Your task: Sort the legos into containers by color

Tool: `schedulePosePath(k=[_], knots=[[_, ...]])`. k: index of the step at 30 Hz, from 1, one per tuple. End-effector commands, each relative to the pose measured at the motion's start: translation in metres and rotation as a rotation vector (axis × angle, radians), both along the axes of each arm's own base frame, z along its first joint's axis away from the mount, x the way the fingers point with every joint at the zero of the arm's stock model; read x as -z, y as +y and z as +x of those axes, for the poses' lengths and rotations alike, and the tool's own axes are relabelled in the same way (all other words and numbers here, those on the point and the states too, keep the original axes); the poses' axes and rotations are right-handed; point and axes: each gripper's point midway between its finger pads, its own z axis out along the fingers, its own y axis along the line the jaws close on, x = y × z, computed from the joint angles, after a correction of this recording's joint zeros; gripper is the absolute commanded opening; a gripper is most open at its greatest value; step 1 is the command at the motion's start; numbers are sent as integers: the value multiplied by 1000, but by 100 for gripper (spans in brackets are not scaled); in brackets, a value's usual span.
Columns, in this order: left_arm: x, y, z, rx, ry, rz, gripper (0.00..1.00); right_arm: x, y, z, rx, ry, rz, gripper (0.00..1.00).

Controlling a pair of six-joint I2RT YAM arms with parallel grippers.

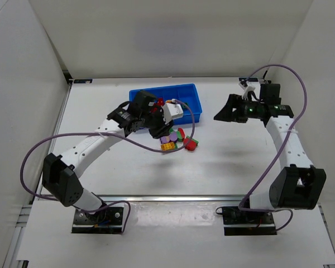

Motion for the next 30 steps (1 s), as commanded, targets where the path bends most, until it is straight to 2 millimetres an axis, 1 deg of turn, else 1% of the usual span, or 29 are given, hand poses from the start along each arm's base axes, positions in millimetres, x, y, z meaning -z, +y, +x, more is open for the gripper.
schedulePosePath(k=[1,3,4,5,6,7,9,10,11,12,13,16,19,20,23,26,30], knots=[[-9,1,22,-76,-14,-11,30,-47,41,13,-18,24,190,85],[-10,-1,30,-89,-20,-17,31,-48,54,18,-27,77,239,84],[-15,-4,33,-88,-28,-31,31,-55,60,22,-37,68,257,84],[-13,-6,35,-92,-21,-32,31,-55,66,23,-52,88,276,83],[-15,-10,39,-94,-33,-46,31,-52,71,28,-52,124,297,83],[-17,-12,41,-96,-35,-56,31,-54,76,30,-70,124,315,83],[-17,-18,45,-97,-30,-70,31,-49,85,34,-99,151,324,82],[-23,-22,49,-102,-38,-82,31,-47,89,34,-115,156,324,82],[-25,-23,51,-106,-36,-88,31,-45,99,27,-149,172,318,81],[-26,-26,52,-110,-31,-95,31,-46,105,25,-169,173,312,81],[-27,-29,54,-109,-33,-98,31,-40,111,22,-195,181,303,81],[-27,-36,56,-114,-35,-107,31,-31,140,2,-286,217,293,81],[-30,-44,56,-106,-52,-111,31,-26,156,-8,-334,239,289,80],[-31,-48,54,-95,-61,-114,31,-27,159,-8,-339,236,291,80],[-27,-55,52,-89,-56,-109,31,-30,168,-8,-359,237,298,80],[-27,-59,51,-87,-62,-118,31,-29,170,-2,-353,236,296,80],[-29,-63,48,-77,-64,-128,31,-25,171,-1,-355,235,288,80]])
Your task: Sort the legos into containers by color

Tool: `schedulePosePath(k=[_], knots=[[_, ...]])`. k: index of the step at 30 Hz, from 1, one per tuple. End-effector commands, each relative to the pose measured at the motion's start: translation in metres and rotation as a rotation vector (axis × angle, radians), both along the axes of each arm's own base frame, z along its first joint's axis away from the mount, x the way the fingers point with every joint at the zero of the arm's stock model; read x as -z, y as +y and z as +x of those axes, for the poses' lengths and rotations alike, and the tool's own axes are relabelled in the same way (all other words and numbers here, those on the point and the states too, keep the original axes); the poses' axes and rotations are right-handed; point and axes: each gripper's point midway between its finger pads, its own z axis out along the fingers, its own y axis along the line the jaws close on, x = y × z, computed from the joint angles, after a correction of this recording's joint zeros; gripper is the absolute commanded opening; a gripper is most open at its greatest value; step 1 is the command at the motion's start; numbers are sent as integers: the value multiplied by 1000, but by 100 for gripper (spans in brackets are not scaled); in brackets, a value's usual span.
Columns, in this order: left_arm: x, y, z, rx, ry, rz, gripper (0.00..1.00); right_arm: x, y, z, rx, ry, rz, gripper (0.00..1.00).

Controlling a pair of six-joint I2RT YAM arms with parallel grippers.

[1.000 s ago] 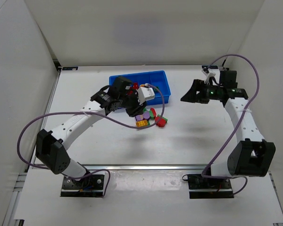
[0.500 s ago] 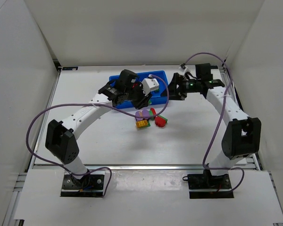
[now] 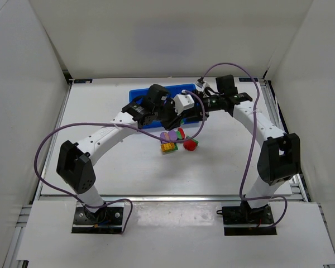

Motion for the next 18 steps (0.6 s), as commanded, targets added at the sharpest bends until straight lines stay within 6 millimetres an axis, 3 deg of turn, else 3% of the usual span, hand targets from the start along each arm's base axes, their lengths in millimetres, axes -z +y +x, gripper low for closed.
schedulePosePath(k=[1,5,12,18], knots=[[-29,-19,-3,29,-53,-83,31,-19,10,0,-35,-55,38,80],[-32,-18,-5,30,-58,-93,31,-11,9,-1,-37,-44,27,79],[-39,-13,-6,22,-93,-96,31,-7,11,-3,-57,-21,48,61],[-43,-8,-2,-1,-132,-96,31,-5,12,-12,-84,14,80,52]])
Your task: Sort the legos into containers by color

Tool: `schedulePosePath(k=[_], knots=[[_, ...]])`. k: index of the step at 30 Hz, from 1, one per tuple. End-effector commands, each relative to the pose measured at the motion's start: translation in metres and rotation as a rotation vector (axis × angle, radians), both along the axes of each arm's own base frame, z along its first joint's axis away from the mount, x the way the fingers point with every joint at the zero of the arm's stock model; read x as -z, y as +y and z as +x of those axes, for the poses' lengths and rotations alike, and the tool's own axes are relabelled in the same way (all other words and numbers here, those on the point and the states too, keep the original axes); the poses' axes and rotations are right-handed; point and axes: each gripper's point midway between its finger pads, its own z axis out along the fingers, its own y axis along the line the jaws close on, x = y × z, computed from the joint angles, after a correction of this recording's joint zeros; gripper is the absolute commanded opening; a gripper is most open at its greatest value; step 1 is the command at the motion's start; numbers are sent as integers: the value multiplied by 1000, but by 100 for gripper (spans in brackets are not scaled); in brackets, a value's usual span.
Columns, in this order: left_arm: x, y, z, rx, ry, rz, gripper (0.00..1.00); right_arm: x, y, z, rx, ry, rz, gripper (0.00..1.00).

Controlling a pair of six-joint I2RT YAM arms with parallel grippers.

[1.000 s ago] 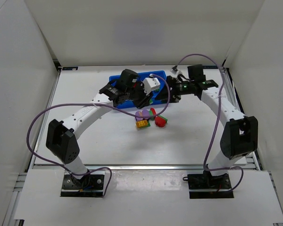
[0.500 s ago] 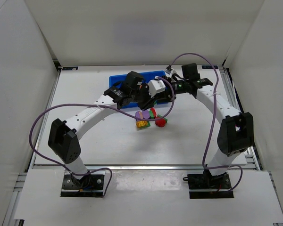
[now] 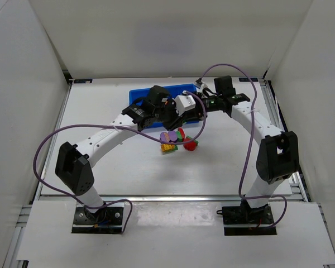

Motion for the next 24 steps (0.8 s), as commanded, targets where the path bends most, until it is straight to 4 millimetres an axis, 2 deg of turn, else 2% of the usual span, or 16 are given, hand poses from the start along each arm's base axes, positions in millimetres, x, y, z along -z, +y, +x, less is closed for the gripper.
schedulePosePath(k=[1,4,9,12,13,18,24], knots=[[-38,1,2,-15,-104,-70,31,-10,7,-13,-65,20,68,52],[-43,2,4,-20,-124,-80,31,-9,8,-14,-70,27,78,48],[-49,2,6,-26,-144,-93,31,-5,9,-14,-76,42,82,48],[-51,3,5,-28,-148,-95,31,-5,9,-15,-88,41,95,40],[-51,4,5,-32,-147,-94,31,-5,9,-15,-90,37,95,33],[-44,7,3,-34,-140,-84,31,-7,7,-18,-95,26,94,15],[-38,11,-2,-34,-127,-77,31,-14,0,-25,-100,-7,103,5]])
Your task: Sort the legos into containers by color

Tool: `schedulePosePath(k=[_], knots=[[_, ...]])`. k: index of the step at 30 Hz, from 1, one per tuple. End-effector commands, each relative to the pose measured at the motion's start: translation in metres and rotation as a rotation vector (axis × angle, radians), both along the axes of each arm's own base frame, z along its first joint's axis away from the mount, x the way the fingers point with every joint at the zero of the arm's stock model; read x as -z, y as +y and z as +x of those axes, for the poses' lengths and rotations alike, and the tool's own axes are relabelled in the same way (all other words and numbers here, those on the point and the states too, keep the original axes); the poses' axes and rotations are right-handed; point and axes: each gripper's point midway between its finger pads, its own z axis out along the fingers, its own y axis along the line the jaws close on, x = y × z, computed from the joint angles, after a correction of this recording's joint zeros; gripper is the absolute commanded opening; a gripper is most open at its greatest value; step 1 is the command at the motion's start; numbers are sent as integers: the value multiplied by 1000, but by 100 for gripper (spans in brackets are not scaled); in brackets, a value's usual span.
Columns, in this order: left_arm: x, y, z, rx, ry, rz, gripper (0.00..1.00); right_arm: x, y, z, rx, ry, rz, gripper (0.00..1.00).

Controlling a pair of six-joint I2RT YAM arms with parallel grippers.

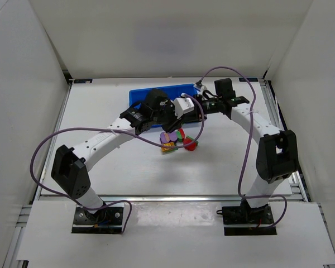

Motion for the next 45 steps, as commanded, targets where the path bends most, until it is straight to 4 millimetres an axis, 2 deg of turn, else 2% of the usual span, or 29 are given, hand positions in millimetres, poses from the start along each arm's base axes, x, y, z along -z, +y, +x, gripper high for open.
schedulePosePath(k=[1,4,14,17,22,23,25,26,28,29,31,36,37,38,39,41,42,45], knots=[[-34,4,2,-16,-95,-64,31,-21,-3,-22,-62,-10,57,3],[-30,7,-2,-14,-88,-57,31,-24,-15,-18,-31,-21,58,0],[-10,15,-21,3,-29,-24,31,-31,-54,-5,72,-63,47,0],[-3,18,-24,6,-15,-9,31,-33,-61,-2,96,-75,41,0],[-8,16,-23,11,-31,-20,31,-27,-66,5,124,-118,-8,0],[-7,16,-21,10,-30,-19,31,-25,-67,9,142,-125,-26,0],[-18,12,-15,3,-48,-34,31,-18,-70,20,172,-137,-70,0],[-19,10,-12,-2,-46,-37,31,-14,-73,34,206,-155,-109,0],[-35,7,-3,-17,-58,-71,31,-12,-78,51,241,-188,-163,0],[-36,4,0,-17,-57,-76,32,-12,-80,68,270,-215,-195,0],[-50,3,8,-37,-66,-104,32,-10,-82,85,296,-238,-230,0],[-68,1,17,-65,-71,-141,32,1,-77,141,306,-331,-278,0],[-69,2,18,-70,-72,-141,32,16,-72,148,292,-320,-296,0],[-68,3,19,-74,-69,-141,32,10,-70,159,289,-365,-308,0],[-70,5,21,-82,-74,-145,32,24,-66,163,275,-349,-323,1],[-72,6,23,-90,-76,-148,33,29,-62,174,266,-376,-341,1],[-74,9,25,-100,-79,-150,33,42,-60,177,256,-367,-352,2],[-78,12,30,-115,-77,-159,33,57,-54,185,236,-370,-365,3]])
